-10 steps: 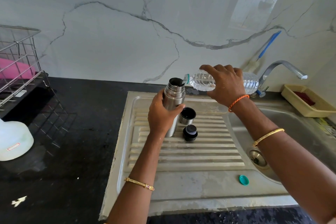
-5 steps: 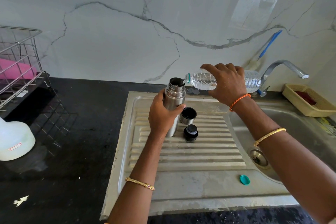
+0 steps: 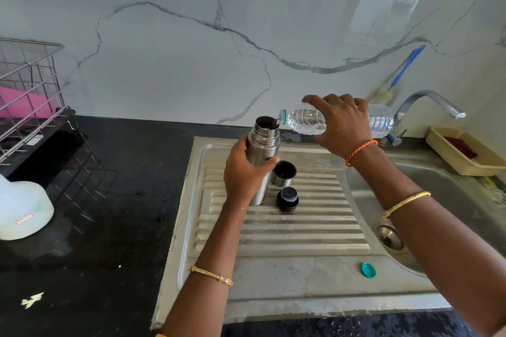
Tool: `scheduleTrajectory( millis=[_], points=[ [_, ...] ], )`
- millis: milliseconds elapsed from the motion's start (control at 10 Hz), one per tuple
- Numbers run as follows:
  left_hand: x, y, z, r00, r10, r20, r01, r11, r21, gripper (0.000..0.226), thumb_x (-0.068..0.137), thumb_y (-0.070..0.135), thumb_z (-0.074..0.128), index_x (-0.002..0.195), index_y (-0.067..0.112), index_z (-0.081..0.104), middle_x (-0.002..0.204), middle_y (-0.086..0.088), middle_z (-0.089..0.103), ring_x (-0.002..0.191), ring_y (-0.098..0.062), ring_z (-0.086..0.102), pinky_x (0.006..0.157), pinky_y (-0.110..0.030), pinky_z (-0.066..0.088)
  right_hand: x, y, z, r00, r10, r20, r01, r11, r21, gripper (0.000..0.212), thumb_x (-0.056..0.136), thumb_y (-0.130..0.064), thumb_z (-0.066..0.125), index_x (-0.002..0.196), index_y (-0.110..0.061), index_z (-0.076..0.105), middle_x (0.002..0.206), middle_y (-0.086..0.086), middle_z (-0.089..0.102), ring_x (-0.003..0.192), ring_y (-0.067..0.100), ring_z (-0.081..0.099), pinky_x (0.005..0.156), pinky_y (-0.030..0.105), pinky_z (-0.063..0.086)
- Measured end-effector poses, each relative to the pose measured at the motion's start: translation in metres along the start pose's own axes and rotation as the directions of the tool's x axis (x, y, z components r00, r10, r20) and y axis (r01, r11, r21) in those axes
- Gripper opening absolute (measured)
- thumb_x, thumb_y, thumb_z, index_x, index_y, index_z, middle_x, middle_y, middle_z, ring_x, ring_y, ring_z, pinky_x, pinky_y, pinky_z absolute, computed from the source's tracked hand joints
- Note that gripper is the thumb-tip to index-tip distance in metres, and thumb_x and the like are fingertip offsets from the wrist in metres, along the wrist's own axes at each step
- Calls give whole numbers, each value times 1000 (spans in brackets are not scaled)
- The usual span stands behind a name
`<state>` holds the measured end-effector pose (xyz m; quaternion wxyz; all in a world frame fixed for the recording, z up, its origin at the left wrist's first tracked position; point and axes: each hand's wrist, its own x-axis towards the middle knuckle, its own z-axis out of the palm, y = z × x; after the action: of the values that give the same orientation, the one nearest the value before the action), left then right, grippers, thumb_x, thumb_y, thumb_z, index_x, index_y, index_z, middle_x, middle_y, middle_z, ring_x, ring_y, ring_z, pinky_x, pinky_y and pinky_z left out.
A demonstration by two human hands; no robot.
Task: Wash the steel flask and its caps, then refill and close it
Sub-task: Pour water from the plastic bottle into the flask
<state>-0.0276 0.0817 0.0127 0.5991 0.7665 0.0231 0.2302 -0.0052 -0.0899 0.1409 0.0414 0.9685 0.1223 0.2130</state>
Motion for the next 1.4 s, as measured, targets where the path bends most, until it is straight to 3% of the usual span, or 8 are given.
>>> scheduleTrajectory(
  millis=[1000,1400],
  points=[
    [0,-6,1,1000,0,-5,0,1000,-17,64,65,35,86,121,26,58,112,9,66,98,-8,61,80,-31,53,1,-3,-2,1000,-16,7,16,999,-35,69,80,-22,70,140,-33,38,130,6,55,123,33,43,104,48,25],
    [-1,-5,1,1000,-7,-1,7,1000,-23,65,66,32,87,123,26,58,111,10,65,96,-5,59,75,-19,45,4,-2,0,999,-26,-31,24,998,-50,68,78,-26,73,138,-32,41,126,7,58,120,34,46,103,48,27]
  ],
)
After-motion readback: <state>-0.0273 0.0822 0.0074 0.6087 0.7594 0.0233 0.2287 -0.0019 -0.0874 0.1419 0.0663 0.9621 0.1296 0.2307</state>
